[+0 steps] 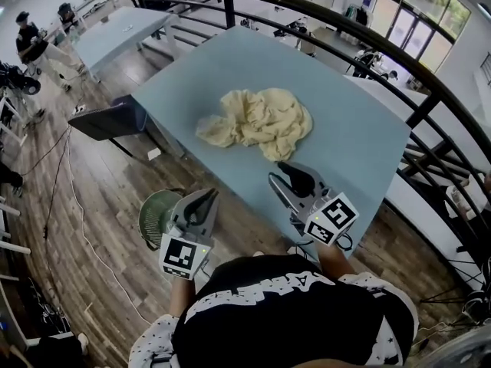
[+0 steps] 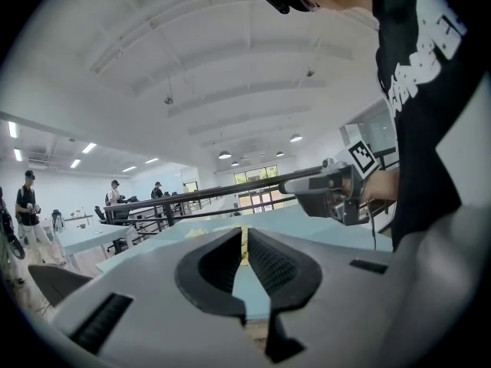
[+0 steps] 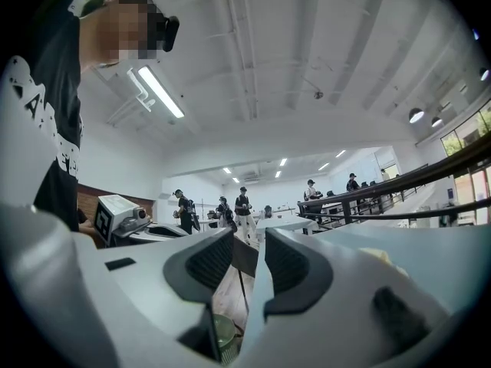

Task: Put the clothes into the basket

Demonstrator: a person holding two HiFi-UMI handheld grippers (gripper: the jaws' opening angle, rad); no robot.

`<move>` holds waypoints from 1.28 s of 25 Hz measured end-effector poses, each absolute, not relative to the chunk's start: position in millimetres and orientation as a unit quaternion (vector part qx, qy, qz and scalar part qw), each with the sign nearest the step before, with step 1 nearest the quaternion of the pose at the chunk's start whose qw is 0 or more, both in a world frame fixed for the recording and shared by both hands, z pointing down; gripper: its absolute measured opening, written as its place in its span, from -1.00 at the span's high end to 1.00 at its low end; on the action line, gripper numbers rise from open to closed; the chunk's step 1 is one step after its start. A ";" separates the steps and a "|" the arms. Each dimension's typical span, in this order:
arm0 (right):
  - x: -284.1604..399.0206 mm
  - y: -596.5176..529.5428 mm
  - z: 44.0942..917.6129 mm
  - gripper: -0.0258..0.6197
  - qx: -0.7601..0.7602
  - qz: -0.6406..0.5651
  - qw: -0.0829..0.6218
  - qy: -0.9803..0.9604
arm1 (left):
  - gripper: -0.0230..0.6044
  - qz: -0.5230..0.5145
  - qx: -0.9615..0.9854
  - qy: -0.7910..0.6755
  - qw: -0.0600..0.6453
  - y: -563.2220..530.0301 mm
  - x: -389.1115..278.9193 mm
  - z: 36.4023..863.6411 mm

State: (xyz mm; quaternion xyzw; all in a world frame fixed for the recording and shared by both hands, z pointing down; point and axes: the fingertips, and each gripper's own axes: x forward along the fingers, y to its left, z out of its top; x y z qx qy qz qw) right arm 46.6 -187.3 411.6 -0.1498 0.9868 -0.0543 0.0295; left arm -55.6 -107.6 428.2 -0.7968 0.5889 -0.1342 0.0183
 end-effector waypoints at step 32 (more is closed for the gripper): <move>126.5 -250.8 449.1 0.43 -0.350 -0.046 -0.030 0.935 | 0.88 -0.131 -0.882 0.449 0.058 -237.7 -32.5 433.5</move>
